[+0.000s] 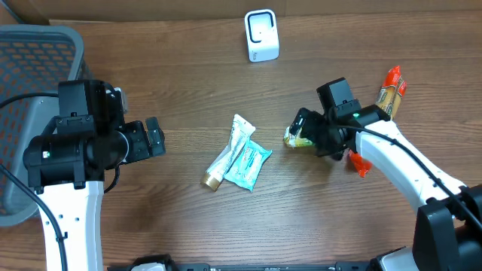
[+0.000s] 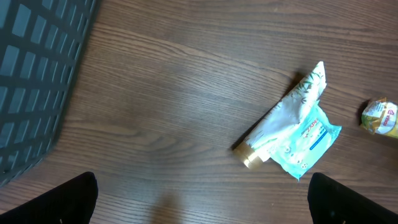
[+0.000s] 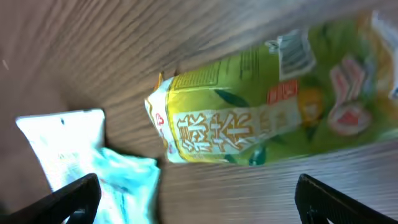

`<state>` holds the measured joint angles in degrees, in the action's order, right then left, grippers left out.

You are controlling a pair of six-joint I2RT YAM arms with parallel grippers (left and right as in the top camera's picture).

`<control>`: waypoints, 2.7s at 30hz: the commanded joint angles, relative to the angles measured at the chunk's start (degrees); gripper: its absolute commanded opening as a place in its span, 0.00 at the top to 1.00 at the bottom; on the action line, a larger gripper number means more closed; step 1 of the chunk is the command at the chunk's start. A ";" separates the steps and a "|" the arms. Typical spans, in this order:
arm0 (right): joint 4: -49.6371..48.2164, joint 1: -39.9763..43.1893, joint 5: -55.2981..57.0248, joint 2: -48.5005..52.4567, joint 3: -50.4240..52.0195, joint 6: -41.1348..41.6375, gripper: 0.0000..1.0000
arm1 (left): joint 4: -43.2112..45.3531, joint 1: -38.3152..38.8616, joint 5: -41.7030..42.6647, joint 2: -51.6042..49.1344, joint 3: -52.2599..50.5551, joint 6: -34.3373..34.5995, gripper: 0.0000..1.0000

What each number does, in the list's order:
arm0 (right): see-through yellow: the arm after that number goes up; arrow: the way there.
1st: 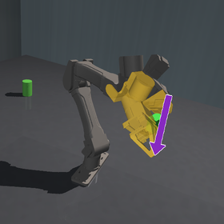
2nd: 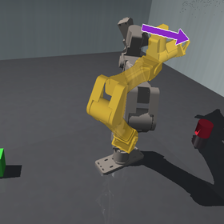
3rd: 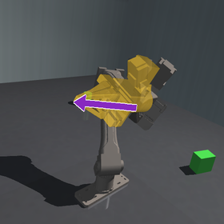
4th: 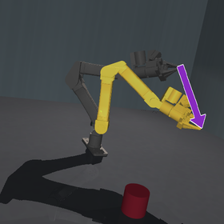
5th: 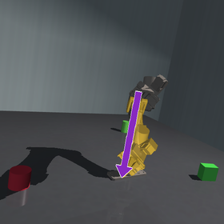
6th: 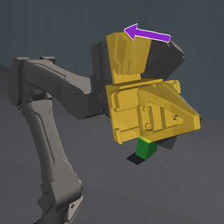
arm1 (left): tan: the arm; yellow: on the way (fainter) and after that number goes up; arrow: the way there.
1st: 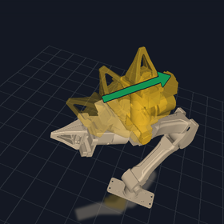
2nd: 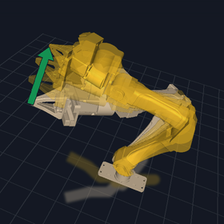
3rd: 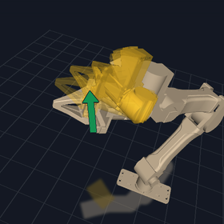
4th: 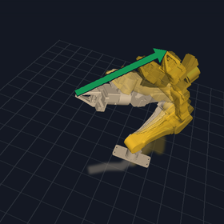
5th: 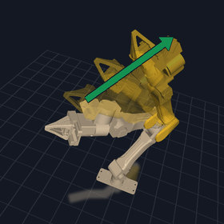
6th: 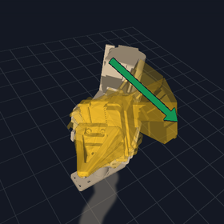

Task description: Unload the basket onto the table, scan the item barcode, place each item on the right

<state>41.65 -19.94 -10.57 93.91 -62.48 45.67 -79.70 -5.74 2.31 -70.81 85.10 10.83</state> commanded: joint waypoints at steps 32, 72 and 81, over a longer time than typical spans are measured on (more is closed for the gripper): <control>-12.76 -4.61 -5.86 8.96 3.17 -11.41 0.67 | 0.20 -0.20 0.24 -0.02 0.55 0.98 0.01; 3.58 -5.14 1.95 9.01 0.76 -31.93 0.19 | 0.22 -0.20 0.24 -0.02 0.55 0.98 0.00; 1.70 -5.14 1.31 9.01 4.37 -31.93 0.38 | 0.22 -0.20 0.22 -0.02 0.55 0.98 0.00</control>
<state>43.59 -24.91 -9.56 102.56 -59.37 13.63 -79.70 -5.74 2.33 -70.81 85.10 10.83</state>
